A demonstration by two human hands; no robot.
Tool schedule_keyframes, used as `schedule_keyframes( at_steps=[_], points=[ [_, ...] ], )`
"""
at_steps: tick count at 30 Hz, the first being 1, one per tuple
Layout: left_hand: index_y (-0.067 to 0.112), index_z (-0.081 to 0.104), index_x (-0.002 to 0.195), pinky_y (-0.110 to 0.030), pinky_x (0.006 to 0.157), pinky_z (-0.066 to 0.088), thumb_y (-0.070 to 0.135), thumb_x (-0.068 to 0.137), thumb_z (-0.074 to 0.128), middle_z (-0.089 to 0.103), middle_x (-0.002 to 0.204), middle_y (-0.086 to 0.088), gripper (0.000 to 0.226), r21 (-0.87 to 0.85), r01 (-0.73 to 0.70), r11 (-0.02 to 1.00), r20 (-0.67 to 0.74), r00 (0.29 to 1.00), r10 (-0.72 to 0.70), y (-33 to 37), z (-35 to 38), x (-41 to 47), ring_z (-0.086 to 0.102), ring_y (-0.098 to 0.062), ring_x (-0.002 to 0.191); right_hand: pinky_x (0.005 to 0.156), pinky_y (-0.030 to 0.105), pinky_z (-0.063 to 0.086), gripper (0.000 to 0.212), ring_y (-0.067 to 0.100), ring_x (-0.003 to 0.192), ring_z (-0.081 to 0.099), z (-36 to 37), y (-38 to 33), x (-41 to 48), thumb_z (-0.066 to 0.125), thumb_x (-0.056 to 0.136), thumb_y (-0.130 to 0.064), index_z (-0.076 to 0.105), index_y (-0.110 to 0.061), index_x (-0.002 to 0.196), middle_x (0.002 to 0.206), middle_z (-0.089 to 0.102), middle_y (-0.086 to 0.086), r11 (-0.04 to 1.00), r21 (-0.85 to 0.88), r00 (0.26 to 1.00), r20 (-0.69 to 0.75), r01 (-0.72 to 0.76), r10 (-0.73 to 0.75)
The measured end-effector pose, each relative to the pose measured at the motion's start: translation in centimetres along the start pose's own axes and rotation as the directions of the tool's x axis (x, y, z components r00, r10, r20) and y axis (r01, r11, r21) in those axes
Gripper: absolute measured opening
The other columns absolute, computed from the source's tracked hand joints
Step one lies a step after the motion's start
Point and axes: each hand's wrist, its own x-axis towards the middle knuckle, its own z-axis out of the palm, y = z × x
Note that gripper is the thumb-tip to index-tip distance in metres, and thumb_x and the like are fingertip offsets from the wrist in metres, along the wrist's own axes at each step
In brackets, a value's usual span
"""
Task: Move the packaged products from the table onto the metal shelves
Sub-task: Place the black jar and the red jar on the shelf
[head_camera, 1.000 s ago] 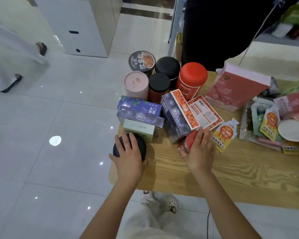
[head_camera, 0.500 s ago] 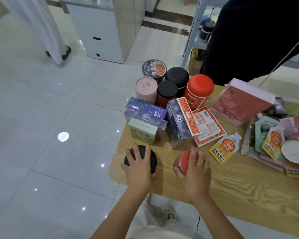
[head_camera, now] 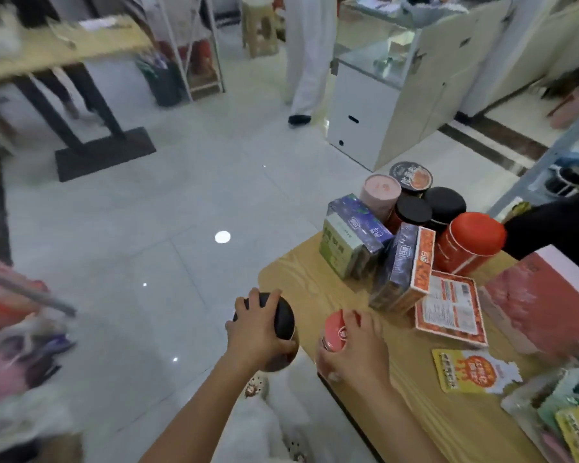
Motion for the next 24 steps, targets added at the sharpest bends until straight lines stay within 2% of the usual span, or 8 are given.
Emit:
schedule_keyframes(
  at_steps=[3,6,9,12,16,19,22,24],
  points=[
    [0.043,0.017,0.144,-0.046,0.094,0.043,0.055,0.067,0.070,0.019,0.145,0.001,0.094,-0.103,0.109,0.989,-0.073,0.990,-0.117,-3.3,-2.4,-3.4,0.021,-0.027,0.131,0.103,0.028,0.034,0.093,0.018,0.130,0.025,-0.5,-4.2,-0.4,0.065,0.074,-0.062,0.019,-0.027,0.147,0.143,0.029,-0.004,0.969,-0.009,0.967,0.062,0.248,-0.247],
    [0.047,0.018,0.144,-0.047,0.096,0.043,0.053,0.067,0.071,0.019,0.146,0.002,0.094,-0.195,0.216,0.957,-0.155,0.956,-0.248,-7.5,-5.2,-7.7,0.020,-0.025,0.133,0.101,0.025,0.034,0.097,0.017,0.129,0.027,-0.7,-9.7,-0.8,0.066,0.074,-0.060,0.016,-0.028,0.150,0.142,0.028,-0.005,0.871,0.038,0.860,0.141,0.490,-0.490],
    [0.049,0.017,0.144,-0.049,0.099,0.041,0.052,0.066,0.072,0.016,0.148,0.003,0.095,-0.284,0.338,0.897,-0.245,0.879,-0.409,-12.0,-7.6,-13.2,0.017,-0.025,0.136,0.095,0.022,0.036,0.099,0.016,0.126,0.027,0.0,-16.3,-2.0,0.067,0.073,-0.060,0.014,-0.030,0.151,0.142,0.029,-0.008,0.695,0.039,0.677,0.194,0.718,-0.710],
    [0.051,0.017,0.144,-0.051,0.102,0.039,0.051,0.066,0.074,0.012,0.153,0.005,0.096,-0.369,0.440,0.819,-0.315,0.770,-0.555,-16.3,-9.6,-19.9,0.013,-0.026,0.140,0.093,0.022,0.038,0.099,0.015,0.126,0.026,1.3,-23.3,-4.6,0.069,0.072,-0.058,0.016,-0.031,0.151,0.142,0.030,-0.010,0.489,0.088,0.456,0.246,0.868,-0.855],
    [0.052,0.018,0.143,-0.047,0.100,0.040,0.050,0.068,0.075,0.011,0.153,0.007,0.094,-0.425,0.551,0.718,-0.380,0.611,-0.694,-20.8,-11.6,-29.4,0.009,-0.023,0.141,0.093,0.019,0.036,0.100,0.012,0.124,0.025,2.6,-32.3,-10.2,0.074,0.069,-0.054,0.020,-0.032,0.150,0.140,0.031,-0.012,0.217,0.219,0.154,0.274,0.951,-0.949],
    [0.056,0.016,0.142,-0.049,0.101,0.040,0.053,0.068,0.075,0.010,0.154,0.010,0.095,-0.437,0.626,0.646,-0.420,0.493,-0.762,-23.0,-12.4,-35.8,0.007,-0.020,0.141,0.092,0.018,0.034,0.104,0.008,0.120,0.025,3.1,-37.8,-15.0,0.071,0.062,-0.064,0.022,-0.034,0.150,0.138,0.030,-0.015,0.015,0.278,-0.063,0.273,0.961,-0.960],
    [0.059,0.016,0.141,-0.049,0.102,0.040,0.054,0.066,0.075,0.010,0.154,0.011,0.095,-0.456,0.674,0.581,-0.435,0.401,-0.806,-24.2,-13.0,-41.4,0.009,-0.019,0.140,0.099,0.024,0.034,0.110,0.007,0.119,0.027,3.0,-42.0,-19.4,0.055,0.051,-0.077,0.023,-0.039,0.148,0.135,0.030,-0.019,-0.128,0.345,-0.225,0.257,0.930,-0.940],
    [0.061,0.015,0.139,-0.049,0.103,0.038,0.054,0.066,0.074,0.011,0.153,0.014,0.095,-0.459,0.689,0.561,-0.444,0.369,-0.816,-24.2,-13.6,-44.7,0.011,-0.016,0.139,0.103,0.027,0.033,0.107,0.005,0.122,0.028,2.7,-44.0,-21.7,0.058,0.050,-0.076,0.023,-0.044,0.147,0.133,0.029,-0.024,-0.210,0.397,-0.317,0.227,0.893,-0.921]
  ],
)
